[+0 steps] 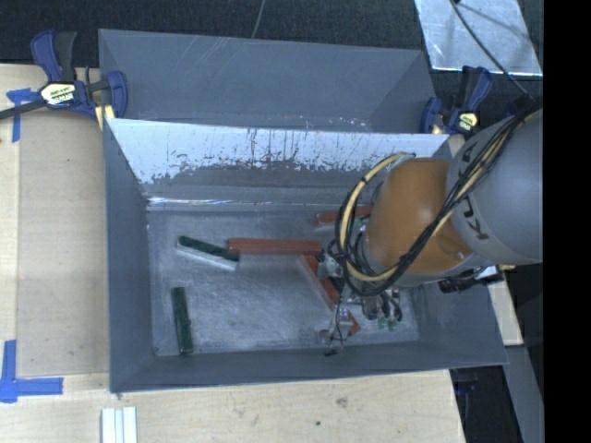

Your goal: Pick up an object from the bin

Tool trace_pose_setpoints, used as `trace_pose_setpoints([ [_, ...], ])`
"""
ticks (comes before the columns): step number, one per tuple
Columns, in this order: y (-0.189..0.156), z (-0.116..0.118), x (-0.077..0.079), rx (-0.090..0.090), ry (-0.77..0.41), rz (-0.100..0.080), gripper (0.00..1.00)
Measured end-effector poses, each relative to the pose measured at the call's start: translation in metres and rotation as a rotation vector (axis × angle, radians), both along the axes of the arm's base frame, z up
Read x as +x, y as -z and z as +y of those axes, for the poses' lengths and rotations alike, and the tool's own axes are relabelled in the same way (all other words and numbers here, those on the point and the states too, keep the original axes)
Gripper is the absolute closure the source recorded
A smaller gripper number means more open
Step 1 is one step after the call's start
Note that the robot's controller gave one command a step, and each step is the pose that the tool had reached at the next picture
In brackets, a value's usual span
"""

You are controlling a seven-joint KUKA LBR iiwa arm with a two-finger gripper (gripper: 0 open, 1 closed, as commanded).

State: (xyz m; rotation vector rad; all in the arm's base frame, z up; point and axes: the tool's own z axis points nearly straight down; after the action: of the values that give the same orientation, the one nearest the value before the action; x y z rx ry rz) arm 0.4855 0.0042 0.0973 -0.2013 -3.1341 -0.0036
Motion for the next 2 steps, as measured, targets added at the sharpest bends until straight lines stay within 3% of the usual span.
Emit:
trace_pose_setpoints([
  [1, 0.0222, 0.0066, 0.017, -0.003, 0.094, -0.027, 1.0],
  [2, 0.0222, 0.0066, 0.017, -0.003, 0.093, -0.027, 1.0],
])
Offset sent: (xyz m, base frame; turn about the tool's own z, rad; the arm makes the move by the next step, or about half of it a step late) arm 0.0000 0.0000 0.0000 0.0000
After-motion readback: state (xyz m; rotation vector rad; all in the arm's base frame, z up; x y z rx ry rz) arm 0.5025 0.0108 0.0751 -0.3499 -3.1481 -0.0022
